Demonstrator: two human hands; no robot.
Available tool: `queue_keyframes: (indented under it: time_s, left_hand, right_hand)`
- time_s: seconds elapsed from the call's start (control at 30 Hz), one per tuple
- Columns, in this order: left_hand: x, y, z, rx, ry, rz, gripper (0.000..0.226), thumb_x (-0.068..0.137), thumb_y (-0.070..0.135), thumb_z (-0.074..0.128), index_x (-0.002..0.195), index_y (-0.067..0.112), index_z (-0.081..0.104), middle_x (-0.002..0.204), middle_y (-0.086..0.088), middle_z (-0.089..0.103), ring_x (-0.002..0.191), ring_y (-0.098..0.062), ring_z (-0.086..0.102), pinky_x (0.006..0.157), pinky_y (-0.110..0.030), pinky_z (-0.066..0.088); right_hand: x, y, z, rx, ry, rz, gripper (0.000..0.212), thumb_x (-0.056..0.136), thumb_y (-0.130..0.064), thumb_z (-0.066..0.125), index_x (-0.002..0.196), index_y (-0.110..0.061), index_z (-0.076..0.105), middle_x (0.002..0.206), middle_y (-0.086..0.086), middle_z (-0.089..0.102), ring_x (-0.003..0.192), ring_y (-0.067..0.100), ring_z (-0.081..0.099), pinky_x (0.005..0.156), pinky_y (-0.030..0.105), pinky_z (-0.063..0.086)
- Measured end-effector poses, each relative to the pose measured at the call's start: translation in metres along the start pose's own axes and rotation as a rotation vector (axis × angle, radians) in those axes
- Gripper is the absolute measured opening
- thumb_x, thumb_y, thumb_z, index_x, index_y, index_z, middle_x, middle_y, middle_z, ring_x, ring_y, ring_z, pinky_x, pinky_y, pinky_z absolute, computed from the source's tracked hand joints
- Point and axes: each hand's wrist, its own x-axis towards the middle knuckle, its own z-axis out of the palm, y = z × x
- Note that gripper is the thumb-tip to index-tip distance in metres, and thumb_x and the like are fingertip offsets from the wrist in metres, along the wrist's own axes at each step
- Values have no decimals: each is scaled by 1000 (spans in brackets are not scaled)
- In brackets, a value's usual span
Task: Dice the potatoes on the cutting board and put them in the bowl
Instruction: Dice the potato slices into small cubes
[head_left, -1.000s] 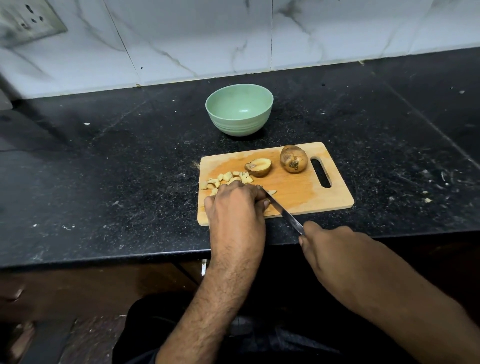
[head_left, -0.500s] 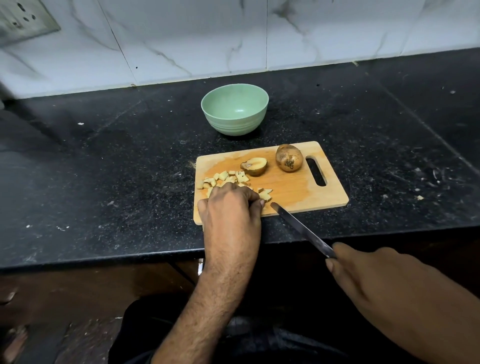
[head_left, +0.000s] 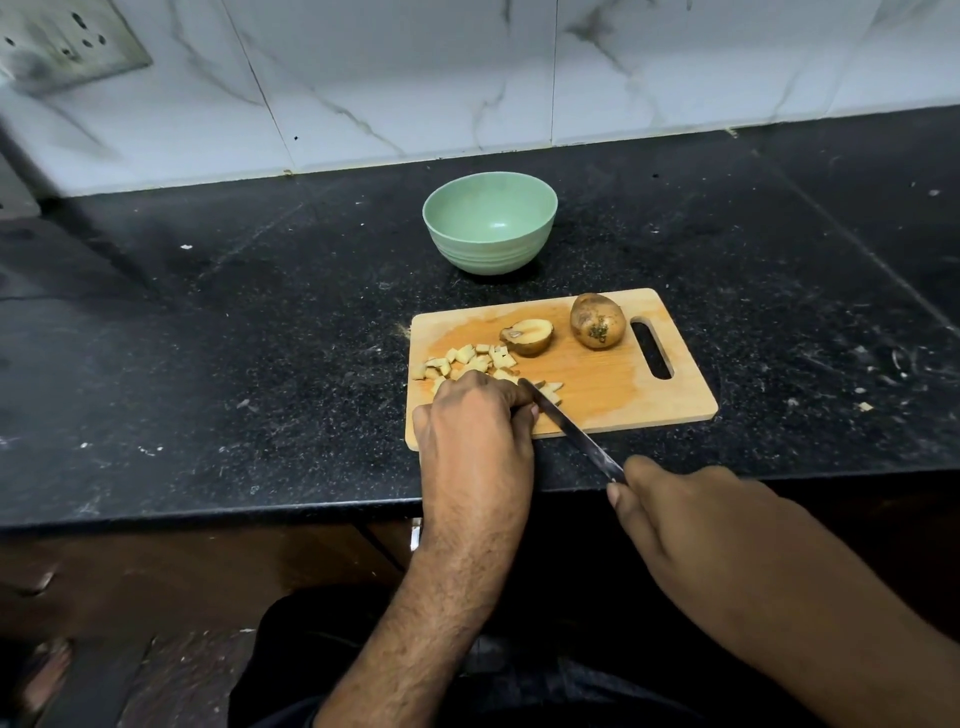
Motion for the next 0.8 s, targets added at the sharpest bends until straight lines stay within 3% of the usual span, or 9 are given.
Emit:
queue_keyframes:
  time_s: [0.33,0.6,0.73,0.8]
  left_hand:
    - [2,1,0,6,6,-5,5,89,22,72,91,25,76,92,7,66,96,-17,57,90,-46,48]
    - [-2,-3,2,49,43,2,5,90,29,70,91,26,74,91,9,63,96,-16,54,92,-43,45]
    - [-1,-7,1,92,59,15,9,92,37,68,94,30,73,93,11,60,97,-14,49,84,-33,32]
    - [1,-11,1,84,81,27,11,90,38,70,95,29,74,92,11,60,96,-14,50,83,-34,33]
  right_hand:
    - [18,6,1,-27,-77,-43,24,107,-45,19,92,-31,32,74,-6,49,59,9,41,64,35,41]
    - [-15,21,-10,-64,-211,31,26,104,-54,17,94,-36,33,81,-4,53,67,11,54,69,27,49]
    - [-20,26,-10,-6,-144,51,34,100,-61,16,91,-35,37,78,-6,55,70,11,58,72,28,52]
    - [-20,27,-8,62,-81,68,36,96,-64,16,89,-36,38,73,-5,57,65,11,59,67,30,53]
